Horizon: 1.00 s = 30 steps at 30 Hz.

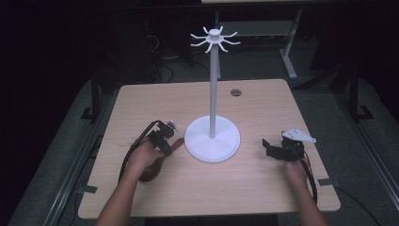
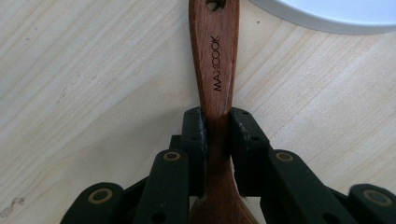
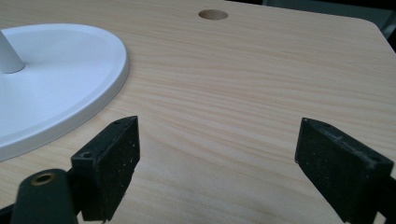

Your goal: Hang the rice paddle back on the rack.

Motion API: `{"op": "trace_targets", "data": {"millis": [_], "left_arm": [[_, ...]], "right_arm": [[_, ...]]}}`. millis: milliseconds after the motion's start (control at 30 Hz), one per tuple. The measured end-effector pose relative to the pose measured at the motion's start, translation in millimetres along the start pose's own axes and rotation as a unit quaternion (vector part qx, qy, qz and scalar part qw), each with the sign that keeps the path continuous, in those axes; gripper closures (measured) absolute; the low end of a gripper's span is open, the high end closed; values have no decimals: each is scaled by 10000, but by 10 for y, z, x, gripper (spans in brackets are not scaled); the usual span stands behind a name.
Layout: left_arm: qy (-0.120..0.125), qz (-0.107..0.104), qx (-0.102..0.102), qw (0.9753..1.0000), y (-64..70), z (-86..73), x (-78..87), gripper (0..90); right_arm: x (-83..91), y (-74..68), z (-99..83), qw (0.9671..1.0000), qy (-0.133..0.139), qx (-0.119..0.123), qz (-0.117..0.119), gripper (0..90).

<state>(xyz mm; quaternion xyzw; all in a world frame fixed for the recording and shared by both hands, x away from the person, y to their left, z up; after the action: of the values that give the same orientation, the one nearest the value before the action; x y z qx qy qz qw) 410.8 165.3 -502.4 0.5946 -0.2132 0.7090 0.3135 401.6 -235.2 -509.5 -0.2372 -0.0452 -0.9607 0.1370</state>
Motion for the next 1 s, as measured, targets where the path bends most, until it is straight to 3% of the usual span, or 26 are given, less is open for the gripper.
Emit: {"op": "trace_targets", "data": {"millis": [400, 533, 667, 733, 767, 800, 900, 967, 1000], "left_arm": [[277, -105, 9, 9996, -40, -40, 19, 765], [707, -338, 121, 9969, -57, -72, 88, 765], [936, -469, 11, 9945, -85, -116, 182, 766], [1124, -587, 16, 9919, -85, -132, 221, 766], [1124, -587, 16, 9919, -85, -132, 221, 766], [1444, -751, 12, 9867, -70, -152, 260, 766], [1756, -899, 37, 9803, -74, -190, 307, 766], [1836, -921, -139, 9786, -103, -222, 348, 766], [2008, -955, -70, 9749, -99, -220, 368, 766]], "right_arm": [[2, 2, 0, 10000, 2, -10, 0, 135], [3, 1, 2, 10000, 16, -35, 2, 135], [4, 0, 2, 10000, 19, -24, 2, 135], [4, 0, 2, 10000, 22, -25, -1, 134], [4, 0, 2, 10000, 22, -25, -1, 134], [5, 0, 2, 10000, 22, -23, -1, 135], [8, 2, 2, 10000, 34, -16, -13, 134], [9, 1, 2, 10000, 38, -16, -16, 134], [9, 1, 2, 10000, 40, -13, -15, 134]]}}
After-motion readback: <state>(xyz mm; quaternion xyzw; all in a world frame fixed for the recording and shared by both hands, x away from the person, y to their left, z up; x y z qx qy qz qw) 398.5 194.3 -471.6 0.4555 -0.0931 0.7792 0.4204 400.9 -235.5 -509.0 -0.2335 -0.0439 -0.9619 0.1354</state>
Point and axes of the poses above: each handheld gripper's, and its own axes: x roughly backward along the jaws, z roughly out of its top, y roughly to its right, the point moved 7 cm from there along -x, roughly forward along the jaws, and after that the axes turned 4 degrees about -z, right-handed, at the moved point
